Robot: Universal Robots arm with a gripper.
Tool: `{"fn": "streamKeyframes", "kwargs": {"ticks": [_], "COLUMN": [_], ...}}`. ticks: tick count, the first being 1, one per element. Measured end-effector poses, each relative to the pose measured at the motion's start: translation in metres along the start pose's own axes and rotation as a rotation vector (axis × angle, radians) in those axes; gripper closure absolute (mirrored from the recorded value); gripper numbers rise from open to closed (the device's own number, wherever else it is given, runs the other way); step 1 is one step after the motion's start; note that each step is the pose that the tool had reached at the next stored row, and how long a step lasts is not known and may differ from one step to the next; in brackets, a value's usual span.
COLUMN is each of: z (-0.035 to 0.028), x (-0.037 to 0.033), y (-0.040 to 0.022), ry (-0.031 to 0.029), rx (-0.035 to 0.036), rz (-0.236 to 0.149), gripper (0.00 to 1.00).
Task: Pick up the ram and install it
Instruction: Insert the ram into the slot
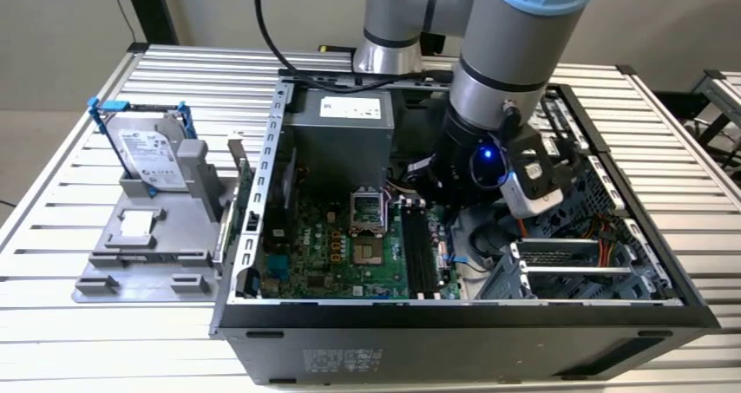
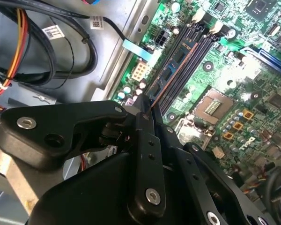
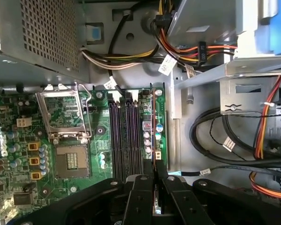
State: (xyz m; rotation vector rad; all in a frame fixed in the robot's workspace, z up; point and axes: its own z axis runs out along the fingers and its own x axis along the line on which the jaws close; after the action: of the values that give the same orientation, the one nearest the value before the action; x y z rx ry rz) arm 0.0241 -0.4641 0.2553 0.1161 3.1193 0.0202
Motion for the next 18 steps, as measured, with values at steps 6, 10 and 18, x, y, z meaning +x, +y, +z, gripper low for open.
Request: {"fn": "streamKeyframes", "kwargs": {"ticks": [6, 10, 18], "z": [0.0106, 0.0145, 0.0151], "x": [0.0003, 0.0005, 0.0035], "y": [-0.0037, -0.0057, -0.0125], "ry": [0.0002, 0.0007, 0.0016], "rx": [-0.0010, -0.0048, -0.0050], "rz": [-0.010, -0.027, -0.040], "gripper": [1.00, 1.00, 1.00]}}
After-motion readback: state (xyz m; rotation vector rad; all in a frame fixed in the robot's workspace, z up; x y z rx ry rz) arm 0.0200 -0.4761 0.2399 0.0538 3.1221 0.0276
